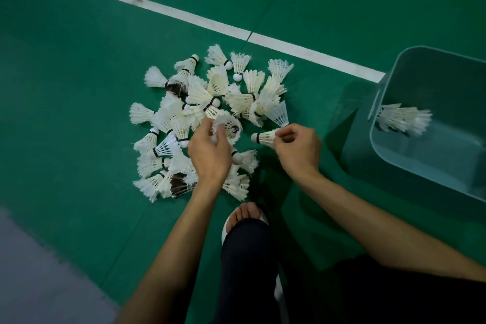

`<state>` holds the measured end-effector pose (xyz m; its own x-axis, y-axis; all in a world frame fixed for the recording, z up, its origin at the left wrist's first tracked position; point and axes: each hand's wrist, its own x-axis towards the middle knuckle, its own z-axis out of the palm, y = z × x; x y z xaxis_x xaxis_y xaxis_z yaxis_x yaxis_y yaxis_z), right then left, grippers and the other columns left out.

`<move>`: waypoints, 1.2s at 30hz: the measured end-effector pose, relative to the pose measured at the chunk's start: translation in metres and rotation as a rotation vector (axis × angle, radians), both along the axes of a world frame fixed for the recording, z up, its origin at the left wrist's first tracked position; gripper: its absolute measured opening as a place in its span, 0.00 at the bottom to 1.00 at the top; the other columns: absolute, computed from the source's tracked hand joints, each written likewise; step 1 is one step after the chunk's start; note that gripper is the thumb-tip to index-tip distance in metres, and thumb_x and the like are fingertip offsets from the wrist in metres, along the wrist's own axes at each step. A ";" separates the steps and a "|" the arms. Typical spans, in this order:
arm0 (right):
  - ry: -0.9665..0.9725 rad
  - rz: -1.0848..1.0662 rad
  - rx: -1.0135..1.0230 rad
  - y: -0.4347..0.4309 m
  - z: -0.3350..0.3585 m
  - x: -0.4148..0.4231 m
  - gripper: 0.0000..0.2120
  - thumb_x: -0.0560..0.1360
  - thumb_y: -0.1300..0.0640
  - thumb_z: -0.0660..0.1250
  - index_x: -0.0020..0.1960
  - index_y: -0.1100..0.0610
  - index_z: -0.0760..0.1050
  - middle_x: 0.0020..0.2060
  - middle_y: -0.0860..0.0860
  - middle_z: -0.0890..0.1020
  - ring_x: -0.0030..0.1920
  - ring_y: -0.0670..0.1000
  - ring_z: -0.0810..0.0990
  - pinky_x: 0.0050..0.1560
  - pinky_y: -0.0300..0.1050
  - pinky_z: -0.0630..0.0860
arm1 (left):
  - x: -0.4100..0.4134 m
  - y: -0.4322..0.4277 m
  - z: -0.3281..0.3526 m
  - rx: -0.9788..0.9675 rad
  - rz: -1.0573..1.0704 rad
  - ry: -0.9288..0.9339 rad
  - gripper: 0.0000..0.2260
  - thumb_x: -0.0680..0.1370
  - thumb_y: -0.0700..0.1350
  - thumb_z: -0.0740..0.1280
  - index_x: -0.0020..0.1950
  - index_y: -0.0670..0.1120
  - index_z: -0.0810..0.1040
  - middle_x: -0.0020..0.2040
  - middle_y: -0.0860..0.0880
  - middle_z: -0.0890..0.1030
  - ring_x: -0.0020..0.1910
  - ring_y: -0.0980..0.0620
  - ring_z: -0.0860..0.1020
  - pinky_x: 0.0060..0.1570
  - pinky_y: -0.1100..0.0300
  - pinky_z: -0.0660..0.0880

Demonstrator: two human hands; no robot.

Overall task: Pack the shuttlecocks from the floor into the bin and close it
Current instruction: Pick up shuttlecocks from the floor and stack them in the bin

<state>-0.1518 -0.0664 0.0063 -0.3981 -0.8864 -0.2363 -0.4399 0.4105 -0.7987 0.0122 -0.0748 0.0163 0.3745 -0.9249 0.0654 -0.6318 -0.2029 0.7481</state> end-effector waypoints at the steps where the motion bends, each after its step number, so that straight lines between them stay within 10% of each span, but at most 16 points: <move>1: 0.003 0.001 -0.023 0.001 0.001 -0.001 0.04 0.72 0.60 0.76 0.43 0.52 0.84 0.37 0.46 0.85 0.38 0.47 0.84 0.44 0.52 0.84 | 0.000 0.002 0.004 0.008 -0.024 0.026 0.08 0.84 0.46 0.63 0.53 0.45 0.80 0.40 0.57 0.76 0.36 0.69 0.75 0.39 0.71 0.70; 4: 0.065 0.044 -0.184 0.004 0.018 0.000 0.03 0.73 0.61 0.74 0.43 0.53 0.82 0.36 0.47 0.84 0.37 0.48 0.83 0.42 0.52 0.83 | -0.002 0.000 0.012 0.039 -0.103 0.102 0.08 0.83 0.48 0.64 0.46 0.50 0.80 0.40 0.53 0.80 0.36 0.58 0.76 0.38 0.55 0.73; 8: 0.188 0.111 -0.385 0.000 0.068 -0.014 0.02 0.74 0.60 0.74 0.46 0.55 0.83 0.37 0.48 0.86 0.37 0.49 0.84 0.42 0.51 0.84 | -0.020 -0.011 0.046 -0.013 -0.151 0.117 0.11 0.82 0.48 0.67 0.40 0.49 0.79 0.35 0.54 0.79 0.32 0.56 0.74 0.33 0.58 0.70; 17: -0.164 -0.278 -0.265 0.006 0.160 -0.175 0.16 0.62 0.57 0.78 0.46 0.53 0.78 0.35 0.49 0.87 0.36 0.51 0.85 0.43 0.49 0.83 | -0.148 -0.040 0.128 -0.188 -0.507 0.330 0.11 0.79 0.46 0.68 0.37 0.49 0.77 0.32 0.56 0.75 0.33 0.56 0.72 0.35 0.59 0.69; 21: -0.038 -0.510 -0.156 0.033 0.145 -0.277 0.09 0.59 0.56 0.80 0.36 0.54 0.82 0.34 0.49 0.85 0.34 0.49 0.83 0.43 0.47 0.82 | -0.233 -0.037 0.129 -0.179 -0.645 0.294 0.14 0.78 0.47 0.69 0.34 0.46 0.72 0.31 0.54 0.70 0.33 0.57 0.68 0.34 0.58 0.65; 32: 0.007 -0.687 0.340 -0.005 0.001 -0.355 0.13 0.70 0.60 0.75 0.52 0.63 0.82 0.47 0.57 0.85 0.46 0.58 0.86 0.46 0.48 0.84 | -0.332 -0.031 0.048 0.487 -0.832 -0.267 0.04 0.77 0.41 0.60 0.44 0.44 0.73 0.42 0.45 0.77 0.42 0.41 0.76 0.38 0.55 0.69; 36: -0.199 -0.645 0.354 -0.026 -0.023 -0.345 0.11 0.65 0.65 0.76 0.47 0.62 0.81 0.44 0.59 0.87 0.37 0.56 0.85 0.25 0.41 0.76 | -0.331 -0.040 0.032 0.737 -0.896 -0.295 0.04 0.77 0.38 0.60 0.43 0.42 0.73 0.46 0.42 0.79 0.45 0.41 0.79 0.48 0.52 0.78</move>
<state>-0.4966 -0.0920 -0.0163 -0.7318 -0.3505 -0.5845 0.1124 0.7838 -0.6107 -0.3190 -0.1144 0.0482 -0.3624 -0.7001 -0.6152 -0.8951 0.0777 0.4390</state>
